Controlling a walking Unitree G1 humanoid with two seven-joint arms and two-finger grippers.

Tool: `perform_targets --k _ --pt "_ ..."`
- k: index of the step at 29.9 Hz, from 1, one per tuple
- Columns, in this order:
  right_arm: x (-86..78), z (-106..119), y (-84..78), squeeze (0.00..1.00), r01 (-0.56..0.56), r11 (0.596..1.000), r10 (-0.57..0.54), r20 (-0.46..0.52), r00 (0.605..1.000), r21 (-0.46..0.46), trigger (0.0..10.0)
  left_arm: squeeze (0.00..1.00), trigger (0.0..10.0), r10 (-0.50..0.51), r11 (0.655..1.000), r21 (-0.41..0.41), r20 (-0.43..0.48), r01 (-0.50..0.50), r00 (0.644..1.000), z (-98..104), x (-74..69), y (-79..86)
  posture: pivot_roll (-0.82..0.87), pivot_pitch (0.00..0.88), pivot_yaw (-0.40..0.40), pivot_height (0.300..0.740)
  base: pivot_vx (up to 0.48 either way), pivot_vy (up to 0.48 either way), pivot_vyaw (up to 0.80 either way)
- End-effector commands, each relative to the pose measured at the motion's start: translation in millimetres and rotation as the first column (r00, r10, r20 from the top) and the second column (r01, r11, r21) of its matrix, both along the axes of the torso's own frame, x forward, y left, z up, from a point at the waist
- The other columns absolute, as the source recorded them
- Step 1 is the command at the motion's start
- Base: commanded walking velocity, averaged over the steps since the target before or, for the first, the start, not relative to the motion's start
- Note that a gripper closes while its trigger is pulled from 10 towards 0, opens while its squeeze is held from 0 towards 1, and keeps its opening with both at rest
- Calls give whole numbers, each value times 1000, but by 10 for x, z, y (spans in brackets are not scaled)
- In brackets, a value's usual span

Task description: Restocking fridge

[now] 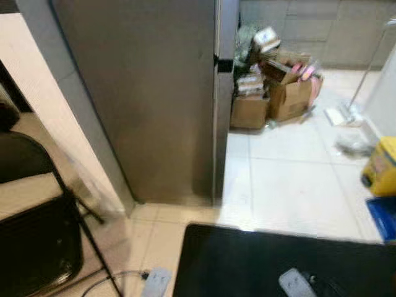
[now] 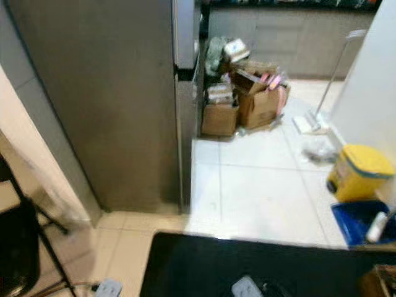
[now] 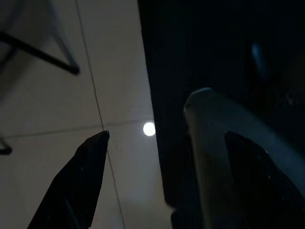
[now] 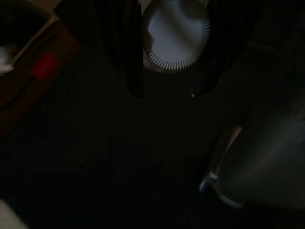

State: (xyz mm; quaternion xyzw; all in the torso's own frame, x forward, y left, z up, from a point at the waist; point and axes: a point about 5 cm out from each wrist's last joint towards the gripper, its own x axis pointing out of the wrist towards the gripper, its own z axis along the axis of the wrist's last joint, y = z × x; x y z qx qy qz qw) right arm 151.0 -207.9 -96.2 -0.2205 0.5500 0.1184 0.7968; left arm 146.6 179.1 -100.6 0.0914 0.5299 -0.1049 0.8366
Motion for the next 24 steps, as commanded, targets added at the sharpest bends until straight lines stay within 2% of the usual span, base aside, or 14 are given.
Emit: perform_targets --k 1,8,17,24 --pt "-12 -6 11 0 6 1000 -6 1 1000 2 10000 0 10000 -1 1000 10 -27 1 1000 -27 -78 22 -66 0 -9 740 277 0 0" --pt "-17 -9 16 0 14 1000 -14 2 1000 4 10000 0 10000 -1 1000 14 -26 1 1000 -24 -71 35 -68 0 -6 740 277 0 0" --pt "-65 -29 18 0 24 1000 -24 -13 1000 -5 10000 0 10000 -8 1000 21 -23 8 1000 -15 -56 64 -70 0 -2 740 277 0 -696" --pt "-71 -30 19 0 14 1000 -14 -8 1000 -7 10000 0 10000 -12 1000 23 -25 12 1000 -16 -63 76 -72 0 -5 740 277 0 0"
